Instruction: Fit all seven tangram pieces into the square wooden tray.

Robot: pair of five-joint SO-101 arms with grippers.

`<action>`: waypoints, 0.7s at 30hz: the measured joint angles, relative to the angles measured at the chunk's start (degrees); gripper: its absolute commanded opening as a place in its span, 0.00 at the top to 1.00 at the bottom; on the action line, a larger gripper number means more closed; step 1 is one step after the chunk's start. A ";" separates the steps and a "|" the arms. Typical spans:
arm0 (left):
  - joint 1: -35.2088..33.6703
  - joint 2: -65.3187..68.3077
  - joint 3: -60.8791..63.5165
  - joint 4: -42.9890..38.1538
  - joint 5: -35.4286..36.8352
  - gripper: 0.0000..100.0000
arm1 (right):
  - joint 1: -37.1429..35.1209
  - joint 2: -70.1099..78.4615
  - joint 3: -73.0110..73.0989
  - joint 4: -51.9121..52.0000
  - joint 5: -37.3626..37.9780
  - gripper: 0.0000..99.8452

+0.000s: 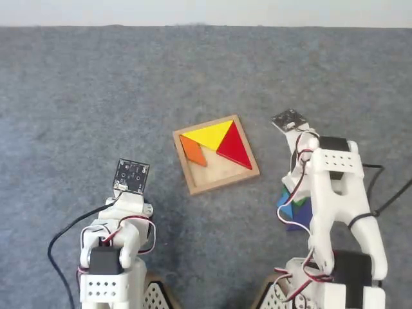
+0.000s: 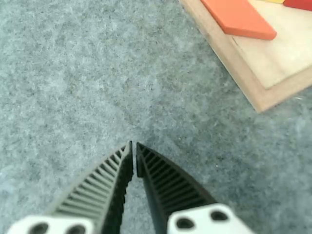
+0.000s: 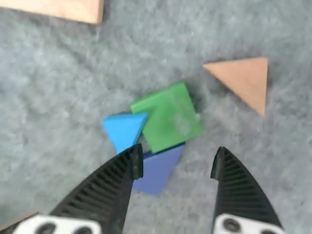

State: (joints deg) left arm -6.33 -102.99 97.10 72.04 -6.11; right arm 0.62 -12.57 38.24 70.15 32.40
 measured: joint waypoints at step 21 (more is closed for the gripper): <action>0.00 0.00 0.00 0.00 0.00 0.99 | 0.00 17.93 -14.51 -7.74 -23.65 0.77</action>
State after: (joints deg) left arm -6.33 -102.99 97.10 72.04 -6.11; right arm 0.62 5.36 23.74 62.42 8.75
